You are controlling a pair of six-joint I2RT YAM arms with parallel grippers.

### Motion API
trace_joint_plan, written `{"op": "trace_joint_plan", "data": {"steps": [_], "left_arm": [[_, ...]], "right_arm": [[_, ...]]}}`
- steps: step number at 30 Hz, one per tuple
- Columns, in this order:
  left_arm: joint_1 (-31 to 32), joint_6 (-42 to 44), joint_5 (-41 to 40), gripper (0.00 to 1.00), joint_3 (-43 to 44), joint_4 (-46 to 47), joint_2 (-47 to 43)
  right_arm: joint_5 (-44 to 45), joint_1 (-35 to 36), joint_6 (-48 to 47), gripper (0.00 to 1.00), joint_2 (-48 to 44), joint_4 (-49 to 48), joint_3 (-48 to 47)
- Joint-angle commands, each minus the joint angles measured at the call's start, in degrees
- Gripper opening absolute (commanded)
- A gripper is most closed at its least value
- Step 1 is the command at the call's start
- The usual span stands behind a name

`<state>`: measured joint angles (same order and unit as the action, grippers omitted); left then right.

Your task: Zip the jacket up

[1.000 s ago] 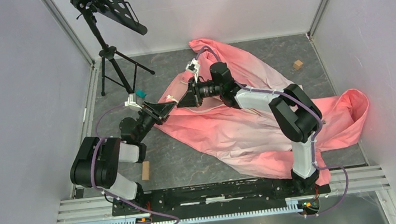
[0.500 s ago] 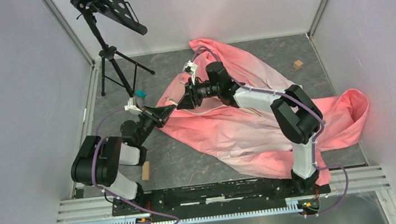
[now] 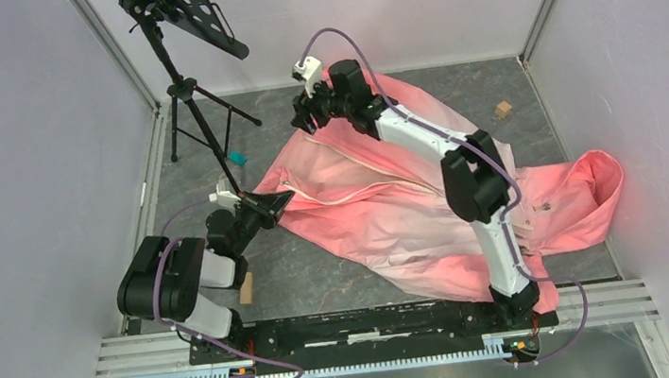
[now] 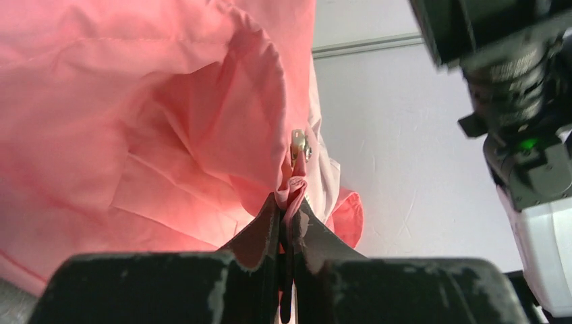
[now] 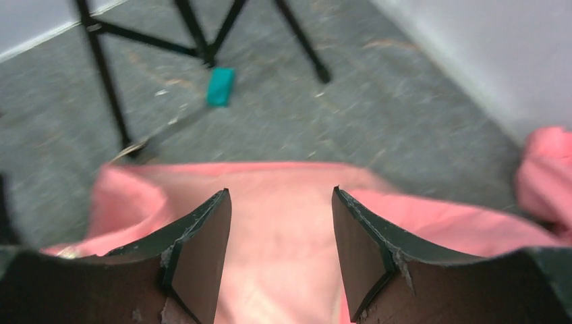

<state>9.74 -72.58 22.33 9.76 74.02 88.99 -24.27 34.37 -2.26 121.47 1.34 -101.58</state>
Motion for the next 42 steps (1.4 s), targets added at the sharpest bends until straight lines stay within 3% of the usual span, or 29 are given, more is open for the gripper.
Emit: {"op": "trace_joint_plan", "data": {"steps": [1, 14, 20, 28, 33, 38, 39, 41, 42], "left_arm": [[0.16, 4.69, -1.28, 0.02, -0.44, -6.12, -3.5], [0.63, 4.0, 3.09, 0.02, 0.26, -8.32, -4.46], [0.63, 4.29, 3.43, 0.02, 0.83, -8.58, -3.71], [0.63, 2.87, 3.87, 0.02, 1.06, -4.76, 0.0], [0.63, 2.26, 4.04, 0.02, 1.14, -3.6, 0.61], [0.63, 2.31, 3.91, 0.02, 1.06, -3.97, 0.31], [0.63, 2.3, 3.9, 0.02, 1.07, -3.98, 0.29], [0.63, 2.18, 3.84, 0.02, 1.08, -3.94, 0.11], [0.63, 2.22, 3.86, 0.02, 1.14, -3.99, -0.1]], "right_arm": [[10.12, -0.11, -8.0, 0.64, 10.27, 7.52, -13.68], [18.19, -0.09, -11.01, 0.59, 22.91, -0.43, -21.43], [17.41, -0.09, -10.31, 0.47, 24.37, -0.91, -20.23], [14.79, -0.72, -7.43, 0.46, 23.52, -3.44, -15.31], [14.42, -1.23, -6.7, 0.4, 24.47, -3.28, -15.49], [13.13, -1.25, -5.71, 0.29, 24.78, -4.04, -15.73], [12.66, -1.22, -5.52, 0.31, 24.99, -4.11, -15.83], [13.05, -1.24, -5.56, 0.47, 25.47, -2.95, -17.0], [13.53, -1.24, -5.56, 0.5, 25.51, -2.48, -17.19]]}}
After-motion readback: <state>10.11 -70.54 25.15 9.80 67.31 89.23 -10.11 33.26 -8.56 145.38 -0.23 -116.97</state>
